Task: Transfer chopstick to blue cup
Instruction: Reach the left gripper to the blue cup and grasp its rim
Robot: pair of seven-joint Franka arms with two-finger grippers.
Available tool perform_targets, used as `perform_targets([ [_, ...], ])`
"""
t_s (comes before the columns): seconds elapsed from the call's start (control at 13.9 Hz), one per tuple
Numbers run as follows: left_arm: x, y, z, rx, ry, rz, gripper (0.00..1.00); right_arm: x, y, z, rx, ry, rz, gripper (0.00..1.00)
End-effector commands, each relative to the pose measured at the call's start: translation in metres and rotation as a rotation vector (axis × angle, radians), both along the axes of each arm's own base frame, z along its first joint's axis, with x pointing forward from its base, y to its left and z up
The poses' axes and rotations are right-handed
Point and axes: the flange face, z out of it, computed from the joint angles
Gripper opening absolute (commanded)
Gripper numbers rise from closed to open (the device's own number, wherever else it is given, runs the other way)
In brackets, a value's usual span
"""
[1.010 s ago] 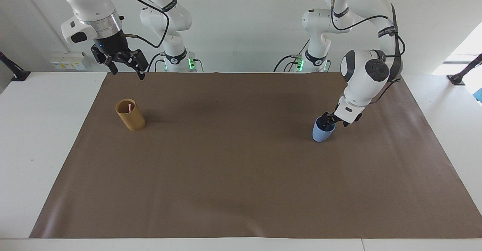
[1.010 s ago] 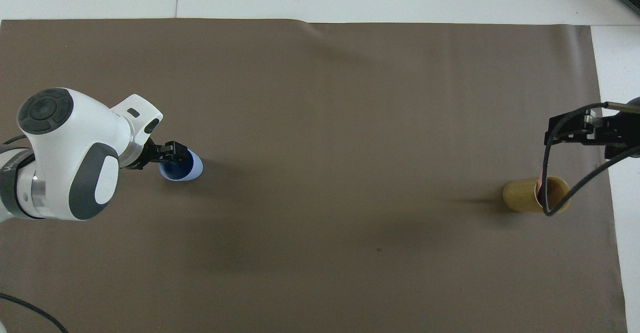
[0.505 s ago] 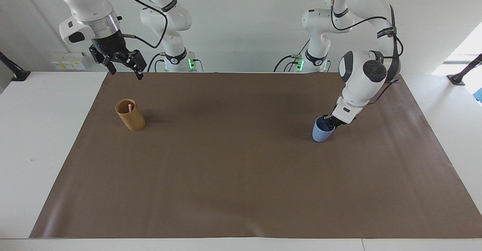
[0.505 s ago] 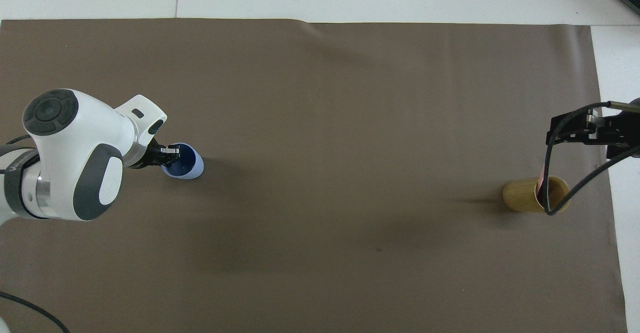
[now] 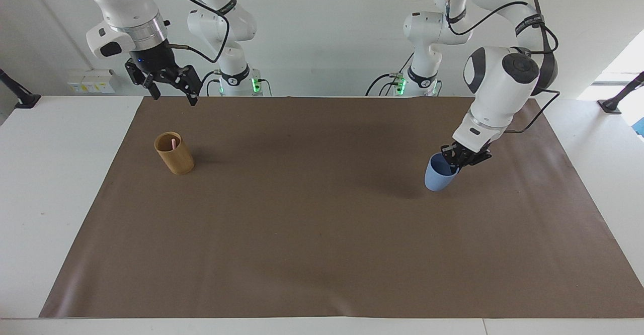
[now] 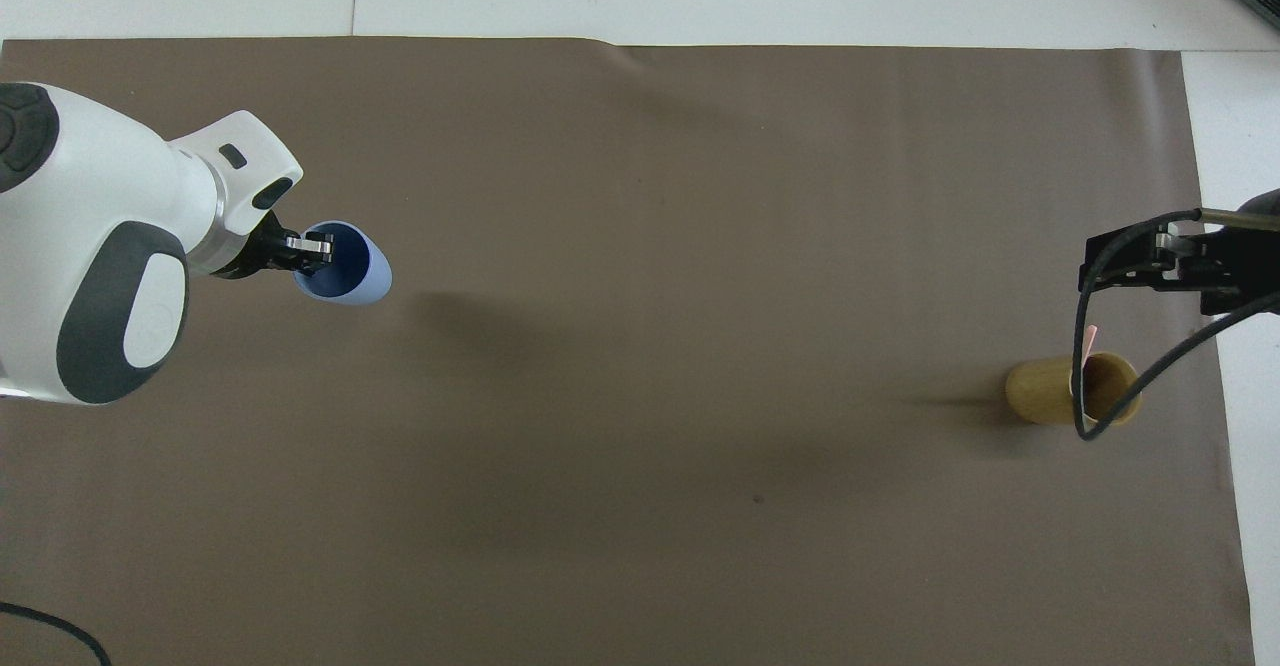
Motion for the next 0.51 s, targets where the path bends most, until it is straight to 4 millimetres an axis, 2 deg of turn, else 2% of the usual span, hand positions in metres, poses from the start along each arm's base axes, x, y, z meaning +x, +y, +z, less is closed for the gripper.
perform_targets([
  [0.0,-0.003,-0.042,0.034,0.024,0.004,-0.013,0.0,0.003,0.0,0.002,-0.009,0.0,0.035,1.0],
  [0.07,-0.01,-0.07,0.033,0.014,0.007,0.012,0.0,0.003,0.002,0.0,-0.008,0.003,0.039,1.0],
  [0.29,-0.029,-0.126,0.035,-0.003,-0.003,0.046,0.0,0.002,0.002,0.0,-0.01,0.003,0.041,1.0],
  [0.36,-0.037,-0.154,0.022,0.002,0.015,0.046,0.0,0.002,0.001,0.0,-0.011,0.003,0.041,1.0],
  [0.43,-0.044,-0.184,0.001,0.018,0.036,0.047,0.0,0.002,0.001,0.0,-0.011,0.004,0.045,1.0],
])
